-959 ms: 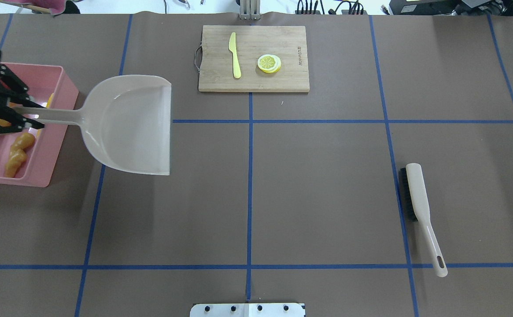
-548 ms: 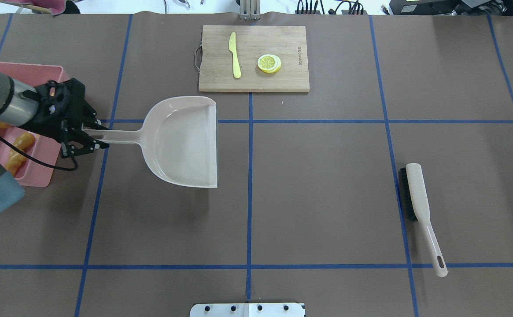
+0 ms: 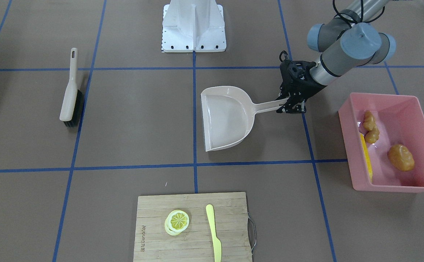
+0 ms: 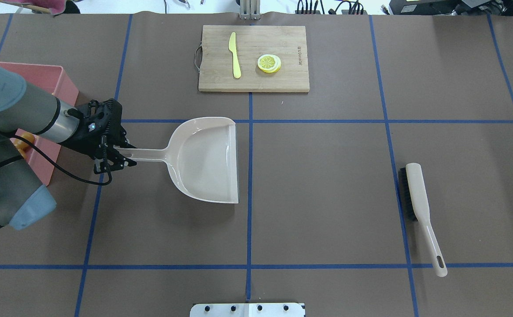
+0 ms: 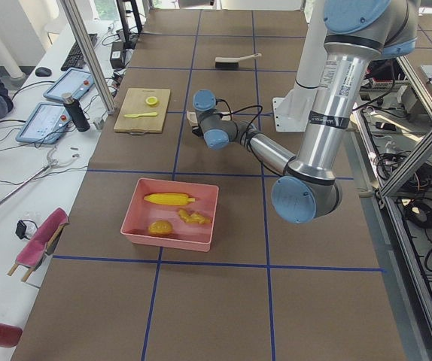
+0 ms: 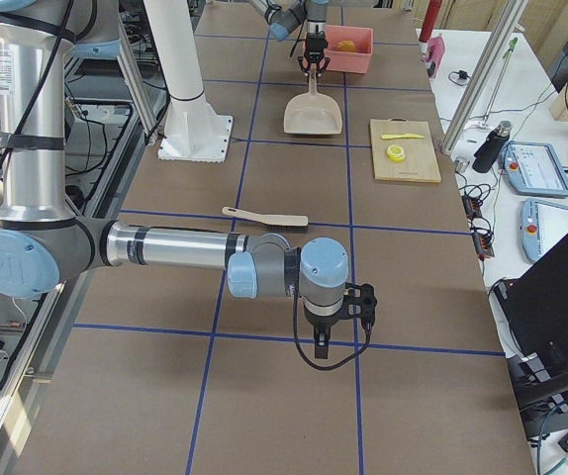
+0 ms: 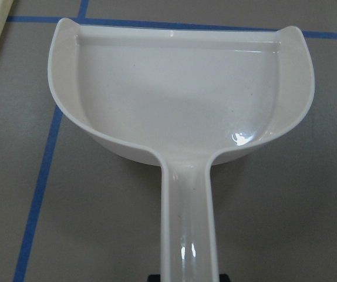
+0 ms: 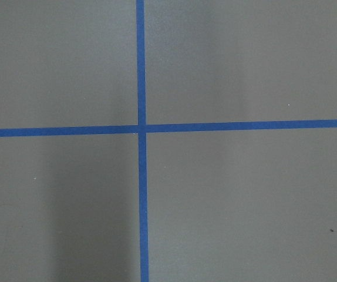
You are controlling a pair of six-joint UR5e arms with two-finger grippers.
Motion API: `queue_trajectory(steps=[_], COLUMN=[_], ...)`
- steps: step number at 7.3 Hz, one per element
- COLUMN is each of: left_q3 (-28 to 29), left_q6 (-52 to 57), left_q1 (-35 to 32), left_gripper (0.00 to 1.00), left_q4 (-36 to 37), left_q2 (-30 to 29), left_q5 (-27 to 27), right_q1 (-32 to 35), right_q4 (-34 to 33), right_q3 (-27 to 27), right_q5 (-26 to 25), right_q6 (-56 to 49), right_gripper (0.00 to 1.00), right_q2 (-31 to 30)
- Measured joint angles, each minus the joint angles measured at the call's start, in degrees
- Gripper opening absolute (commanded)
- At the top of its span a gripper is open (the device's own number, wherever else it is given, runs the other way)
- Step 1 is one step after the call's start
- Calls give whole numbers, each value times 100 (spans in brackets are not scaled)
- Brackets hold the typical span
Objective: Sweep and dump trash into bin
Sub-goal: 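Lower the empty dustpan back onto the table with the left gripper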
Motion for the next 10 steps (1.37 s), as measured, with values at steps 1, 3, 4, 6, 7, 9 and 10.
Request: queue_trajectory(steps=[1,3,4,6,7,9,10], left_q3=[32,45,51,57,71,91,81], left_q6=[6,23,28,32,32,32,30], left_q1=[25,40,45,87,143,232,238], left_gripper=[0,0,9,18,24,99,99], left_q4=[-3,-4,-9,-38,-48,-96,-136], left_q2=[-27,-39,-42,-42,-42,-51,-60], left_q5=[16,59,83,222,329,572,610], right_q1=[0,0,0,0,0,0,0], right_q4=[2,43,54,66,69,70,70], right_q3=[-4,-13,-17,-29,-32,-33,-34], right_q5=[0,-4,-2,-6,-8,-3,-1], right_q6=[0,0,0,0,0,-4,-2], right_gripper=[100,100,100,100,100,100,100], right_q2=[1,-3,-5,-6,-6,-6,-6])
